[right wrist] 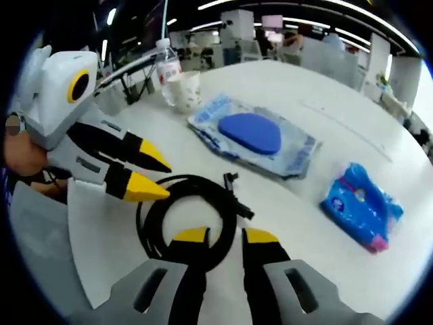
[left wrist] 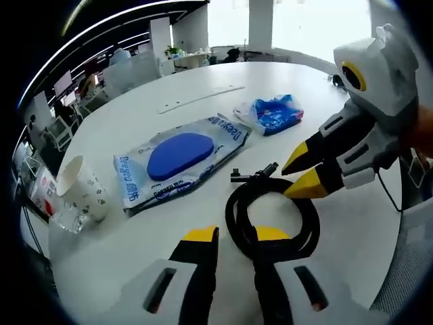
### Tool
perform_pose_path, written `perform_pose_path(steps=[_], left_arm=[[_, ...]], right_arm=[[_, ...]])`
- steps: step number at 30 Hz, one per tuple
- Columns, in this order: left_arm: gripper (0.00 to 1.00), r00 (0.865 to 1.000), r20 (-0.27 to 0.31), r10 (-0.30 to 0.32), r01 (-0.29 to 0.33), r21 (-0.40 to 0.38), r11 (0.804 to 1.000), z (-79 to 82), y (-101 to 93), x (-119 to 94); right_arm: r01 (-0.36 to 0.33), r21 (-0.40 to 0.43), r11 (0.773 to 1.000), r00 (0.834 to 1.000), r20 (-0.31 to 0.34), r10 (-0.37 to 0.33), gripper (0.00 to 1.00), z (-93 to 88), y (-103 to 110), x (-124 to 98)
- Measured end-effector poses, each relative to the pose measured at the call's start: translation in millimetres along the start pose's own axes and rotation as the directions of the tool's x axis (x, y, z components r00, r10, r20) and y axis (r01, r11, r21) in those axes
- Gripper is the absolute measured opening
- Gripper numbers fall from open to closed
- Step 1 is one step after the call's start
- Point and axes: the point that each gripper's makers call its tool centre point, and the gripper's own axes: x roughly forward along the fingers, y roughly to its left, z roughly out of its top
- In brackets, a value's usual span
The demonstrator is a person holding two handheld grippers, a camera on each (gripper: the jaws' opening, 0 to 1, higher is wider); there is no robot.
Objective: Arrange the tabletop items into an orderly group along one side of the table until the central work area is clear of visible clutter.
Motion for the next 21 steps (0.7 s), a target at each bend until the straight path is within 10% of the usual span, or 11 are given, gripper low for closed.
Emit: perform_pose_path(steps=[6,21], left_arm=[[0.47,1.0,0.024,0.02,-0.02,0.009,1.0,7.0,8.0,-7],[0.62,0.995,0.096,0.006,-0.016,0.101,0.995,21.3,5.4,-26]], right_arm=[[0.015,-0.021,1.0,0.998,0.054,-0.014,0.5,13.0,-5,-13],[0.039,-0.027,0.999,0.993,0.112,-0.036,0.72,22.8,-4,-36]])
